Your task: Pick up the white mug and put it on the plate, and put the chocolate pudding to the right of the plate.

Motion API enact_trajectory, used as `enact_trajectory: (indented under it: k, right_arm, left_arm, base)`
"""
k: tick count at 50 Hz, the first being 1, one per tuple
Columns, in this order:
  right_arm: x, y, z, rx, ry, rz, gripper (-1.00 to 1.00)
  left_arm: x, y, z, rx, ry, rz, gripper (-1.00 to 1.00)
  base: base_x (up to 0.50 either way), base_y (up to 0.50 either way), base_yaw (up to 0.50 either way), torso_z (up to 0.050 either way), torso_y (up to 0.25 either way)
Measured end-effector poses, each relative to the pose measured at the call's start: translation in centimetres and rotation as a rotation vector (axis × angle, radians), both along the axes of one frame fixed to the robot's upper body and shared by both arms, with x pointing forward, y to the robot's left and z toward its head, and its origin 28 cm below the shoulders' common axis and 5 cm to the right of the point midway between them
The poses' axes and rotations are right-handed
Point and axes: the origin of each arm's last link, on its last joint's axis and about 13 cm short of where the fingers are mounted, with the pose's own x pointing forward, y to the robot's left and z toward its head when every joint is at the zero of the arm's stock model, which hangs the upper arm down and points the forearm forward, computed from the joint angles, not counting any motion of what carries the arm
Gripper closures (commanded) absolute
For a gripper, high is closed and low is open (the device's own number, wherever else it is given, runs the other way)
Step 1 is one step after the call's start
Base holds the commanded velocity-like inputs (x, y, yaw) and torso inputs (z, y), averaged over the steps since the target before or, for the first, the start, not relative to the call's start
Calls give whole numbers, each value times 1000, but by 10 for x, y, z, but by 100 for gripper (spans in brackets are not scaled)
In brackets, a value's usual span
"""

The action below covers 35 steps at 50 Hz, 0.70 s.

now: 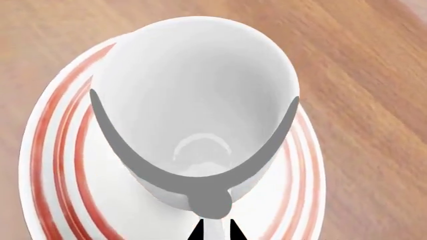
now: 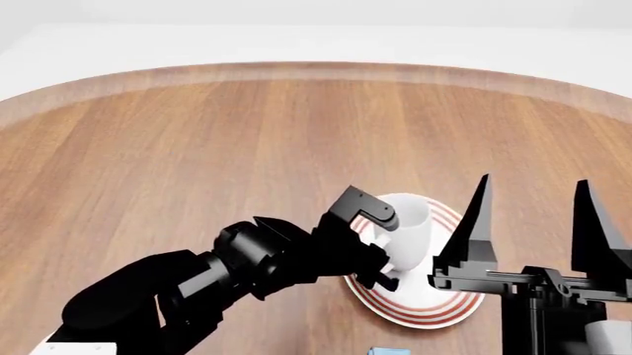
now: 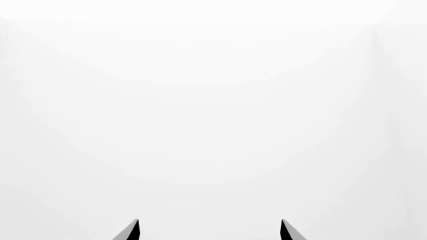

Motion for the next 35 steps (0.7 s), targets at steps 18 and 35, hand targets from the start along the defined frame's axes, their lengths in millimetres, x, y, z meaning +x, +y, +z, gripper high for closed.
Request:
enact_trajectory:
  k: [18, 35]
  right_arm:
    - [1, 0, -1, 2, 4, 0, -100]
    - [0, 1, -2, 0, 6, 1, -100]
  left_arm:
    - [-1, 1, -5, 6, 5, 26, -100]
    - [-6, -1, -11, 9, 11, 31, -100]
  base:
    - [0, 0, 0, 0, 0]
    - [0, 0, 0, 0, 0]
